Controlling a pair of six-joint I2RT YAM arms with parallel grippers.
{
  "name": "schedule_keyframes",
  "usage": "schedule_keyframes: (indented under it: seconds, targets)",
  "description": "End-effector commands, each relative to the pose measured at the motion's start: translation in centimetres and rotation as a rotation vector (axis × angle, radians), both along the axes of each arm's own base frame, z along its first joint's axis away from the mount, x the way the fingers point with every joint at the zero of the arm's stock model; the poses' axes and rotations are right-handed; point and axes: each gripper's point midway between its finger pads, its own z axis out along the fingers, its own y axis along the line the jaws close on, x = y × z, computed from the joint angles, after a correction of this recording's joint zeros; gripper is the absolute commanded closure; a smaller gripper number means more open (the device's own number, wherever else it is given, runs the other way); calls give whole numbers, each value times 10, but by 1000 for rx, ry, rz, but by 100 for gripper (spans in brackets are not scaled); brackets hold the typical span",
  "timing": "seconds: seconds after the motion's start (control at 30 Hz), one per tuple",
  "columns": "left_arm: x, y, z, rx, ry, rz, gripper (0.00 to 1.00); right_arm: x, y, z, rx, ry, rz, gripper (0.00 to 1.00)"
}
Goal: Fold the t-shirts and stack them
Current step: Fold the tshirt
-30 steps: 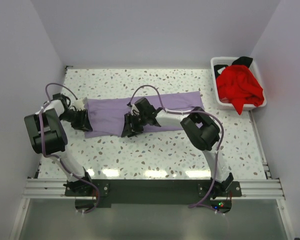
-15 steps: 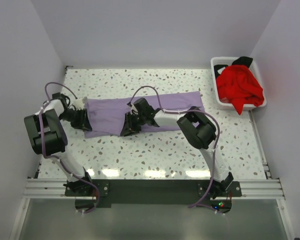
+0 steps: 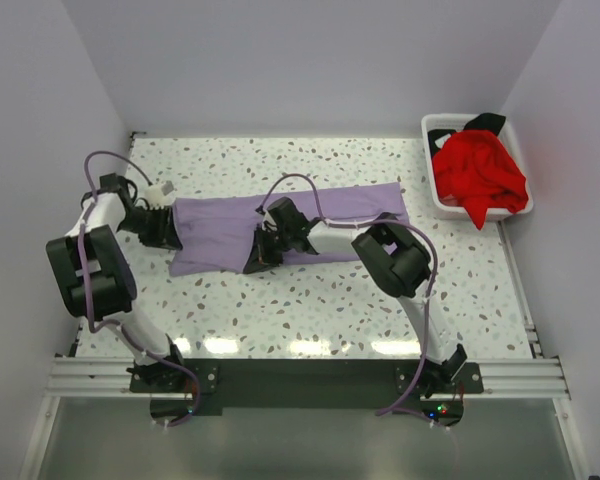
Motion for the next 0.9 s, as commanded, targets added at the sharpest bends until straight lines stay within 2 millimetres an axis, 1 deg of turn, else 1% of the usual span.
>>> schedule_keyframes:
  seconds: [0.0, 0.13, 0.27, 0.57, 0.87]
  targets:
    - [-2, -12, 5, -26, 8, -5, 65, 8, 1, 10, 30, -31, -14, 100]
    - [-10, -17, -12, -25, 63, -10, 64, 7, -1, 8, 28, -29, -15, 100]
    - [-16, -13, -23, 3, 92, 4, 61, 9, -3, 9, 25, -33, -21, 100]
    - [-15, -4, -32, 53, 107, 14, 57, 10, -4, 7, 23, -32, -21, 100]
    - [-9, -4, -39, 38, 119, 23, 55, 10, -4, 5, 19, -33, -20, 100]
